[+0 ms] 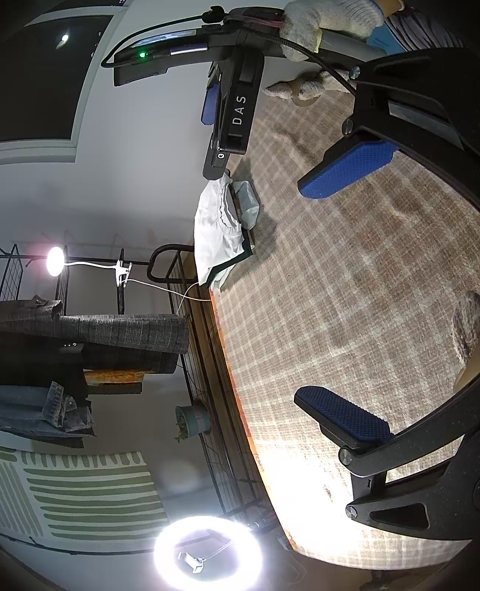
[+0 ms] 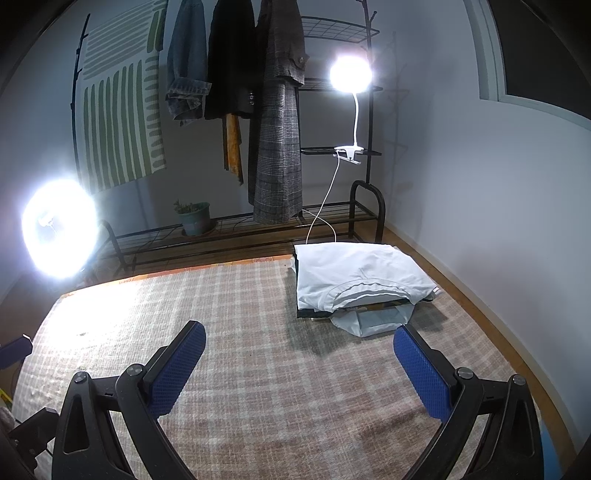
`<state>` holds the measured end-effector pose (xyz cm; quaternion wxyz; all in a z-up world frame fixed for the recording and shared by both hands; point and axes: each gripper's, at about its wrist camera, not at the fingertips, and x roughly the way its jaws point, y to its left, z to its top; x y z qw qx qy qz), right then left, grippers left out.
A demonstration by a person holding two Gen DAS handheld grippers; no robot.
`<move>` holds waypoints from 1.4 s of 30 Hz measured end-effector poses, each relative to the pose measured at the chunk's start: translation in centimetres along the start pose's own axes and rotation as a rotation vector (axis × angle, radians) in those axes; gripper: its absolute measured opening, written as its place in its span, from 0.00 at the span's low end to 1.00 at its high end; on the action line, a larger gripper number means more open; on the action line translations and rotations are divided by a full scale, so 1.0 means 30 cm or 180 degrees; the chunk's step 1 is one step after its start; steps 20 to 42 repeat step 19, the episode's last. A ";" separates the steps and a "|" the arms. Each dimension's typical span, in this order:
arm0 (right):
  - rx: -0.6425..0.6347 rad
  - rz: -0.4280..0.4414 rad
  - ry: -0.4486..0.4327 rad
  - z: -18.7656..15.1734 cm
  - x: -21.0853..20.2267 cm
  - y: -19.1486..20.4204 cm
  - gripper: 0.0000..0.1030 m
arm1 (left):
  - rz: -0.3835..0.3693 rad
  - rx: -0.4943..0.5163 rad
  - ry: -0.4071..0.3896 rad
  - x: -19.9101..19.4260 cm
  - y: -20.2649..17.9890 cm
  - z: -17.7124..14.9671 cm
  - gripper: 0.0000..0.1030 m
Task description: Fold small clothes
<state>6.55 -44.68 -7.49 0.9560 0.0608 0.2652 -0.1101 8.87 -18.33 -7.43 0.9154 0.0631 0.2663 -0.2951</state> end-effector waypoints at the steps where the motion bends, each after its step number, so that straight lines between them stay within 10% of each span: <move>1: -0.0001 0.0001 0.0002 0.000 0.001 0.000 1.00 | 0.0000 -0.0001 0.0001 0.000 0.000 0.000 1.00; 42: -0.0028 -0.0003 0.0026 -0.012 0.001 0.003 1.00 | 0.0034 0.0026 0.0022 -0.003 0.030 -0.016 1.00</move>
